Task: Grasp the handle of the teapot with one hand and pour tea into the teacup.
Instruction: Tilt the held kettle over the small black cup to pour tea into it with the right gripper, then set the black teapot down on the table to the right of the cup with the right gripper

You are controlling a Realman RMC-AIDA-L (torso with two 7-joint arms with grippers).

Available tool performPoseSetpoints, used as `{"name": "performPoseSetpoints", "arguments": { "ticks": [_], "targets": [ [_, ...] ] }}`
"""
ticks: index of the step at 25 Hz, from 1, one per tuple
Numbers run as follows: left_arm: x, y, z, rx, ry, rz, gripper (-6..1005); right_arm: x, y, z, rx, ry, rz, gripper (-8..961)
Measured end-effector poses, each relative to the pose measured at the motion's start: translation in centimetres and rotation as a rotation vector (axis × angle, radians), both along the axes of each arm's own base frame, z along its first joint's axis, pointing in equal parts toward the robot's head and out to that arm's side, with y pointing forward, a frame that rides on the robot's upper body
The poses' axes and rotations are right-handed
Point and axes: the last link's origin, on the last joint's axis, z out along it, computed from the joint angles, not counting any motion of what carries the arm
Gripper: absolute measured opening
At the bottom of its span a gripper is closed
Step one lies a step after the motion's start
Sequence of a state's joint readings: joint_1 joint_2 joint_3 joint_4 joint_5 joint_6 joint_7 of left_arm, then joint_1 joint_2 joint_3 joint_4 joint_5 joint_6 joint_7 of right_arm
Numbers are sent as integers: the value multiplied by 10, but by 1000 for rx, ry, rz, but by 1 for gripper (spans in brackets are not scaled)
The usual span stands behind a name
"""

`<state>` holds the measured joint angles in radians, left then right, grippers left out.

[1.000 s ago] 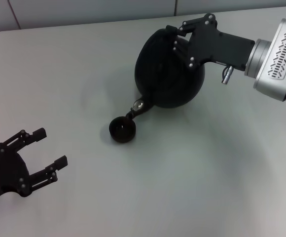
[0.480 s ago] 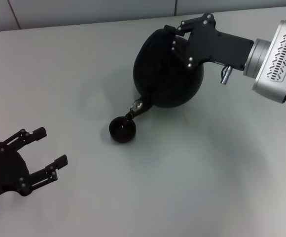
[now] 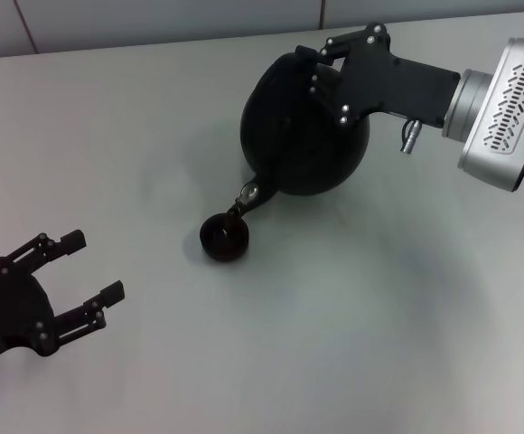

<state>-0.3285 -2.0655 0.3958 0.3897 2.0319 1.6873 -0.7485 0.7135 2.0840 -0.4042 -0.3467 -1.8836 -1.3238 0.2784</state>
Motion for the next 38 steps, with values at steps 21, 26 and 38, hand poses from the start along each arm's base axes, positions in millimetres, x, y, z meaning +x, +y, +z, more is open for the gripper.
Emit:
{"name": "performPoseSetpoints", "arguments": {
  "ticks": [21, 26, 38],
  "targets": [
    [-1, 0, 1, 1, 0, 3, 813, 3, -4, 2, -68, 97, -90, 95],
    [-1, -1, 0, 1, 0, 5, 813, 14, -8, 13, -79, 224, -200, 94],
    [-1, -1, 1, 0, -1, 3, 813, 56, -35, 42, -3, 548, -415, 95]
  ]
}}
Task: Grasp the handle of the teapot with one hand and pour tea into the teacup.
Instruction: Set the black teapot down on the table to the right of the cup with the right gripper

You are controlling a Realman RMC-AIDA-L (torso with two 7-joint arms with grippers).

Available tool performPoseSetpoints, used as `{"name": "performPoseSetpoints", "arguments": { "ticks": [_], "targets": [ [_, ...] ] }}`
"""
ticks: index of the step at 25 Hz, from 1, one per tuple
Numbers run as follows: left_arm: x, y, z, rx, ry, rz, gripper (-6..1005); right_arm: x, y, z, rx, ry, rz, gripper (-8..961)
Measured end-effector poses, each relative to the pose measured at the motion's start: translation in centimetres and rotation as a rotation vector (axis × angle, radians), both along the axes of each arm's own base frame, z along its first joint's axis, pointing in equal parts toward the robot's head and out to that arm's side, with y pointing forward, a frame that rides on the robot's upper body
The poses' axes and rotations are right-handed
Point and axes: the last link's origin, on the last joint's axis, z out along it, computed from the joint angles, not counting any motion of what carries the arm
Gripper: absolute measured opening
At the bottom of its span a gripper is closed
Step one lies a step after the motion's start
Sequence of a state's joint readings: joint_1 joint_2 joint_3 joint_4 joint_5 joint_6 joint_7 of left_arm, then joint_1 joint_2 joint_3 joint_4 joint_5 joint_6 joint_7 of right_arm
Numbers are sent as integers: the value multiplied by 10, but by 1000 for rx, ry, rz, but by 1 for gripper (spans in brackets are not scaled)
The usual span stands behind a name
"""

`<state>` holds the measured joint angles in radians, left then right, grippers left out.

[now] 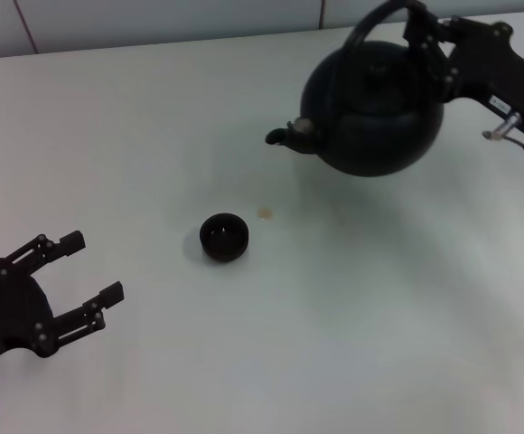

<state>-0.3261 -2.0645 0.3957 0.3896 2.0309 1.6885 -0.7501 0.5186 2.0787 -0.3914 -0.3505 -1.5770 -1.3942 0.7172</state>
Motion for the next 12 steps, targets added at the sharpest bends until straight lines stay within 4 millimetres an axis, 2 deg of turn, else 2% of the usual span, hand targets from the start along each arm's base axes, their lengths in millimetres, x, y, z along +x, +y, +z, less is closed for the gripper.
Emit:
{"name": "performPoseSetpoints", "arguments": {
  "ticks": [12],
  "targets": [
    [0, -1, 0, -6, -6, 1, 813, 24, -33, -23, 14, 92, -112, 94]
  ]
}}
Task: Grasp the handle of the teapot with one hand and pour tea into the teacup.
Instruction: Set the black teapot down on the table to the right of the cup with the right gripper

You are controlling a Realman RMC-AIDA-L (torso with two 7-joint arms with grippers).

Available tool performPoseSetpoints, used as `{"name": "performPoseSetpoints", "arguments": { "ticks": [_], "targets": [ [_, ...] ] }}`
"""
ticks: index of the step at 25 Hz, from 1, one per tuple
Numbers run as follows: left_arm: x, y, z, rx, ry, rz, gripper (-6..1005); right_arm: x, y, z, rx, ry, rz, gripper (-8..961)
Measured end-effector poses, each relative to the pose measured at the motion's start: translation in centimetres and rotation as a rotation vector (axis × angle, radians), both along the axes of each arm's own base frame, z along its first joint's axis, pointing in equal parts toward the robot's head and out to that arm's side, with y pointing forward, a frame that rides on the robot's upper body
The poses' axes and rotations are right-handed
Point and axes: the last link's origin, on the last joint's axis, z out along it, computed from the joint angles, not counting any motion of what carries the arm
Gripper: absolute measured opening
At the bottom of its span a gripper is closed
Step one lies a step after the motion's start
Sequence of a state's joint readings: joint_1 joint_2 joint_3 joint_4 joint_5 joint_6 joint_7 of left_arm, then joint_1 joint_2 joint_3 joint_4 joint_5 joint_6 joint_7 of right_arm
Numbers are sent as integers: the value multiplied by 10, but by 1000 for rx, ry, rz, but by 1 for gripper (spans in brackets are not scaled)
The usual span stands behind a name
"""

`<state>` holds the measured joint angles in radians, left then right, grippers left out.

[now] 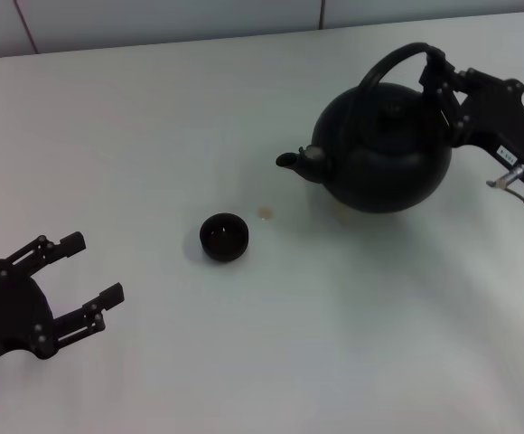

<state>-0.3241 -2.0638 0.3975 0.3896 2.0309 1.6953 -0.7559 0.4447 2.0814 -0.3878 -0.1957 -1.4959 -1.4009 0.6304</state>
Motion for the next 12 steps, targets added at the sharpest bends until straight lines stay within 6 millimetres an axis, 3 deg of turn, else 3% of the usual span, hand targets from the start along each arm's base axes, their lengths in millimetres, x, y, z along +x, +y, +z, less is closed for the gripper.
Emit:
{"name": "performPoseSetpoints", "arguments": {
  "ticks": [12],
  "targets": [
    [-1, -2, 0, -1, -3, 3, 813, 9, -16, -19, 31, 15, -75, 95]
  ]
}}
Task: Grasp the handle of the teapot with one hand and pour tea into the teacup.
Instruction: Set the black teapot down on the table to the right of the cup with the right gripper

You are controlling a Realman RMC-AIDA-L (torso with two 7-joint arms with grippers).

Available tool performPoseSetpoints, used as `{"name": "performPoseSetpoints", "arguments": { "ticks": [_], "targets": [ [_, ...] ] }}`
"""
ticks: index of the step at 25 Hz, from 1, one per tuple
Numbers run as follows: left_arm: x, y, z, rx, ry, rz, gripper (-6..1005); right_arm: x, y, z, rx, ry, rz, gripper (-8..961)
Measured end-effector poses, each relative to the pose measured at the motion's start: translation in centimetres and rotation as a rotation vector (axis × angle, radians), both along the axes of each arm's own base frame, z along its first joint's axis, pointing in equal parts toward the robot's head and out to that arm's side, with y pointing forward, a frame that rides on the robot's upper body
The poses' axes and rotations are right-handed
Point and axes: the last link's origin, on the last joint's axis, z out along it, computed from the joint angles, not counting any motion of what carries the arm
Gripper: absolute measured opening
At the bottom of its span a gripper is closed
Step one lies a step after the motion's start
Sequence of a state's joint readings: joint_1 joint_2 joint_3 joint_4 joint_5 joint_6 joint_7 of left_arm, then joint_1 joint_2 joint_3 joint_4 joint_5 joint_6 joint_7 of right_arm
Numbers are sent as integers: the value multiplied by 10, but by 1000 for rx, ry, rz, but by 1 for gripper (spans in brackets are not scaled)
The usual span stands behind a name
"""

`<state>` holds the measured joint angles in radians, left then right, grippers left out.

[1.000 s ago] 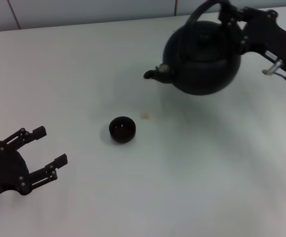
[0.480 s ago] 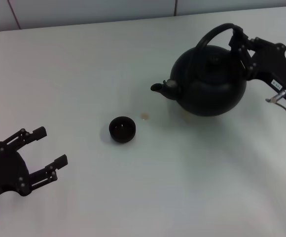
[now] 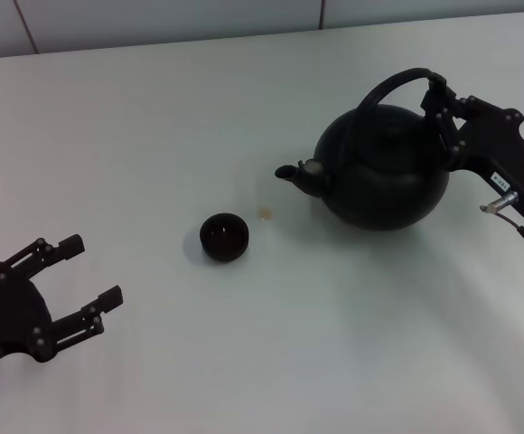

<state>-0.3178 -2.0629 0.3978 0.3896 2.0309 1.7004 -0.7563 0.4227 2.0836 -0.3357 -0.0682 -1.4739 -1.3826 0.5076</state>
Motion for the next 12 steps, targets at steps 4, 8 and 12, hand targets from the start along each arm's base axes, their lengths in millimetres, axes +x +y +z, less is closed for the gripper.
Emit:
{"name": "performPoseSetpoints", "arguments": {
  "ticks": [4, 8, 12],
  "targets": [
    [-1, -1, 0, 1, -1, 2, 813, 3, -1, -3, 4, 2, -32, 95],
    [-1, -1, 1, 2, 0, 3, 812, 5, -1, -5, -2, -2, -45, 94],
    [-1, -1, 1, 2, 0, 4, 812, 6, -1, -6, -5, -4, -51, 94]
  ]
}}
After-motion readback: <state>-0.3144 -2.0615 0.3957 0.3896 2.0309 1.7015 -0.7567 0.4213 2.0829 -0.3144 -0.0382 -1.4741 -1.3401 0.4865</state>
